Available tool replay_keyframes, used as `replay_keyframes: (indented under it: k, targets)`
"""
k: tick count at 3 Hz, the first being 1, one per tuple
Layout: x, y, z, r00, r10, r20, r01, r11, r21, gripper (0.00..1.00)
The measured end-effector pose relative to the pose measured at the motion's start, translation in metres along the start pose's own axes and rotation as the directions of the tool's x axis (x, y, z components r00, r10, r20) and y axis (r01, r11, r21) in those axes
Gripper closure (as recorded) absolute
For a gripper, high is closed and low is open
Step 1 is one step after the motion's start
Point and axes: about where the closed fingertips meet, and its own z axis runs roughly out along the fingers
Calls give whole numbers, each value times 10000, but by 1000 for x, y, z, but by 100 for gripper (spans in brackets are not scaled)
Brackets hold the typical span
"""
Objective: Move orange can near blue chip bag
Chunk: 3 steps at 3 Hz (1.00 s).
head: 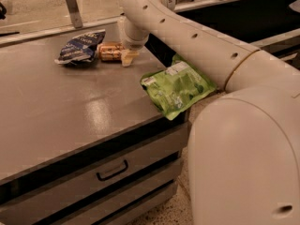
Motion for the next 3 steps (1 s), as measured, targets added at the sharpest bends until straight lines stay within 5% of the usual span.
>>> replay_keyframes:
  k: [3]
  targets:
    - [-1,-2,-2,10000,0,2,0,10000,-2,0]
